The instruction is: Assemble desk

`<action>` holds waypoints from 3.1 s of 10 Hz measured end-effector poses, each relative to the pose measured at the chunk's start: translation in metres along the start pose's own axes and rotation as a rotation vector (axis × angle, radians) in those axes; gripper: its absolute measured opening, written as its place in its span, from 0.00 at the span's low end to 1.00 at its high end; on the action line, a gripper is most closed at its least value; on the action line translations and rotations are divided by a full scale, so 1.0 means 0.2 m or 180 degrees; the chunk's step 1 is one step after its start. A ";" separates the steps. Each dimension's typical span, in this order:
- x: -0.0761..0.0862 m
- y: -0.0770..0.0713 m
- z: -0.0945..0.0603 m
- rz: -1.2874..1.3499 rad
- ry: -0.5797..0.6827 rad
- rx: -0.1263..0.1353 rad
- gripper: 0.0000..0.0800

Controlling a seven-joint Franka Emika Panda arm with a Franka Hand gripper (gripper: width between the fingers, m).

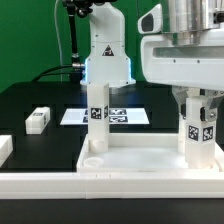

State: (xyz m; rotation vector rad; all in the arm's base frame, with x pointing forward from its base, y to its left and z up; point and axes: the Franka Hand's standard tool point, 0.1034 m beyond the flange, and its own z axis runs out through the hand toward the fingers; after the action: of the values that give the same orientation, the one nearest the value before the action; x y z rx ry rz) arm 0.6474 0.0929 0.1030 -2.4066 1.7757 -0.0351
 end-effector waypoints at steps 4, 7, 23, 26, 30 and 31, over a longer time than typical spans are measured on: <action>-0.05 -0.01 0.01 0.1749 -0.0106 0.0330 0.38; -0.04 -0.01 0.00 0.2319 -0.0032 0.0259 0.39; 0.21 0.10 -0.23 0.1621 0.0064 0.0536 0.81; 0.44 0.35 -0.36 0.0529 0.0151 0.0581 0.81; 0.47 0.36 -0.36 -0.0397 0.0268 0.0551 0.81; 0.48 0.36 -0.36 -0.0704 0.0298 0.0533 0.81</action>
Offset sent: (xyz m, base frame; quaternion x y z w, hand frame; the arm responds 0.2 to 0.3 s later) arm 0.0347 0.0211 0.0028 0.0827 0.0245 0.3132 0.9458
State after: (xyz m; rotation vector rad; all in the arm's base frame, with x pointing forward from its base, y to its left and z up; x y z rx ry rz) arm 0.5999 -0.0263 0.1579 -2.5008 1.4668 -0.3132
